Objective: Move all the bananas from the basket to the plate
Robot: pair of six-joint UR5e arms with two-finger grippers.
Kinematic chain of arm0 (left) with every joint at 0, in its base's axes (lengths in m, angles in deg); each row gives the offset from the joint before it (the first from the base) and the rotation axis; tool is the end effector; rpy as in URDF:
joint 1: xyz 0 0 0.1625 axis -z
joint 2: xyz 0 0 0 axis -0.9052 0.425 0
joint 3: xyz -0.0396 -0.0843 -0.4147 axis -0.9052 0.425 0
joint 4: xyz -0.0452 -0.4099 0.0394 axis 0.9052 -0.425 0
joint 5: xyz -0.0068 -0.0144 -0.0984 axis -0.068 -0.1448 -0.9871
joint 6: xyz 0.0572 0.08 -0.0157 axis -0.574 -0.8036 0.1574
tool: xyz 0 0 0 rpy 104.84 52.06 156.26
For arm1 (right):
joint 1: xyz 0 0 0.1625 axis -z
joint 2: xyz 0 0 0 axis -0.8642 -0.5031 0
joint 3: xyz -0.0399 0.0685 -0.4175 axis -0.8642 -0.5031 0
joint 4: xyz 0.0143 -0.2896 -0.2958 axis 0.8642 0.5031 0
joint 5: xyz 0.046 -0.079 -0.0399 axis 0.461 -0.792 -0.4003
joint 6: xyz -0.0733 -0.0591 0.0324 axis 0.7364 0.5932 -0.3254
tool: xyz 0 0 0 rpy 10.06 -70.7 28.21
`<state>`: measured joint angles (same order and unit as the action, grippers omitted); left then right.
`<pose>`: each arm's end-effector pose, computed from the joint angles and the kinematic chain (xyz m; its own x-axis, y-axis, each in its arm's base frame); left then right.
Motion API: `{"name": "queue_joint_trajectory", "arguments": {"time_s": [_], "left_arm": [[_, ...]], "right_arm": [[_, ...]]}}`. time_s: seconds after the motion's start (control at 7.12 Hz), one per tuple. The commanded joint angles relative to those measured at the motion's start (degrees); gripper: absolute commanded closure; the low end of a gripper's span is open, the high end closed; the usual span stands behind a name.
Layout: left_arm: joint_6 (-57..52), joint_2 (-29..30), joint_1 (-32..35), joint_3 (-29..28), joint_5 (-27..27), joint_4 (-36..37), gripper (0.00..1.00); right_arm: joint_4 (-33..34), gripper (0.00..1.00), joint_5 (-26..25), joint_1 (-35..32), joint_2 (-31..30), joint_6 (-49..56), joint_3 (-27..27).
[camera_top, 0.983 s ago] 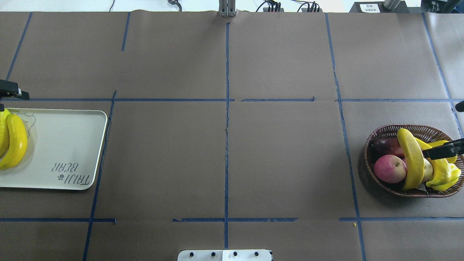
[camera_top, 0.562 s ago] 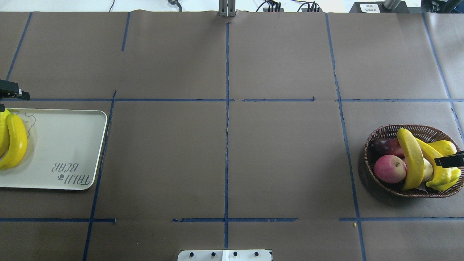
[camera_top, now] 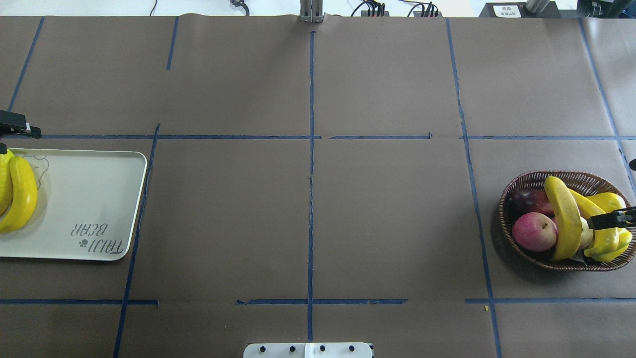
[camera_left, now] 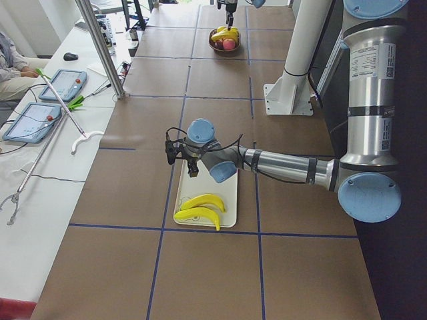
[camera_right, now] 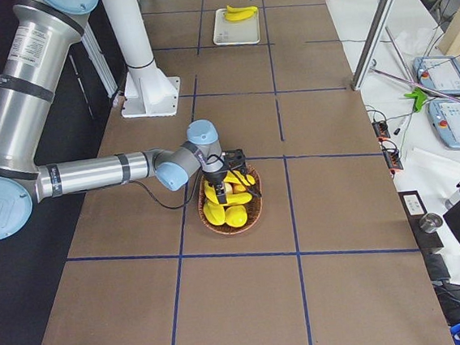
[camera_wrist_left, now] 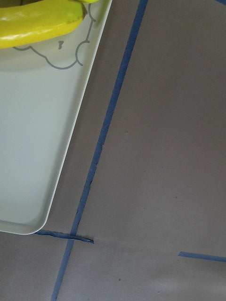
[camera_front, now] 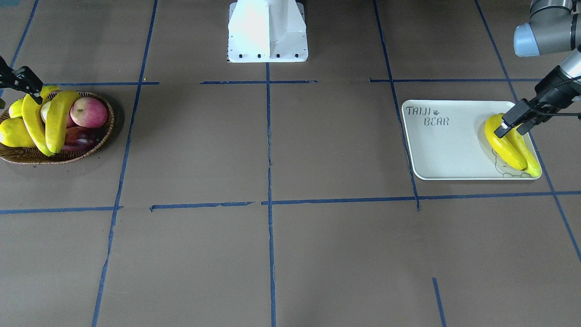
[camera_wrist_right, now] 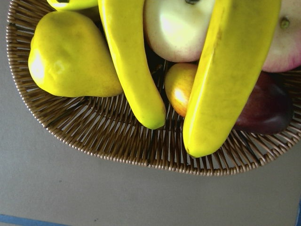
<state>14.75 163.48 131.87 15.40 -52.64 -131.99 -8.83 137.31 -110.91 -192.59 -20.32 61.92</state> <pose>0.1276 -0.4703 0.5256 0.4229 -0.2305 -0.8764 0.3357 0.9381 -0.0847 -0.1546 -0.3333 0.5669 0.7453 -0.1372 0.6524 0.0260 0.9838 0.1772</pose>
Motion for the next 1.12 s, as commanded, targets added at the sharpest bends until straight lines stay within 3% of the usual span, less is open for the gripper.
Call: {"name": "queue_joint_trajectory", "arguments": {"time_s": [0.0,0.42,0.56,0.98], "left_arm": [[0.0,0.0,0.0,0.0,0.0,0.0,0.0],[0.0,0.0,-0.1,-0.1,0.0,0.0,0.0],[0.0,0.0,-0.1,-0.1,0.0,0.0,0.0],[0.0,0.0,-0.1,-0.2,0.0,0.0,0.0]], "right_arm": [[0.1,0.17,-1.0,1.4,-0.4,-0.7,-0.5],[0.1,0.24,-2.7,2.9,-1.3,-0.7,-1.5],[0.1,0.32,-2.6,3.0,-1.3,-0.7,-1.5],[0.0,0.83,-2.3,3.5,-0.7,-0.6,-1.3]]}}
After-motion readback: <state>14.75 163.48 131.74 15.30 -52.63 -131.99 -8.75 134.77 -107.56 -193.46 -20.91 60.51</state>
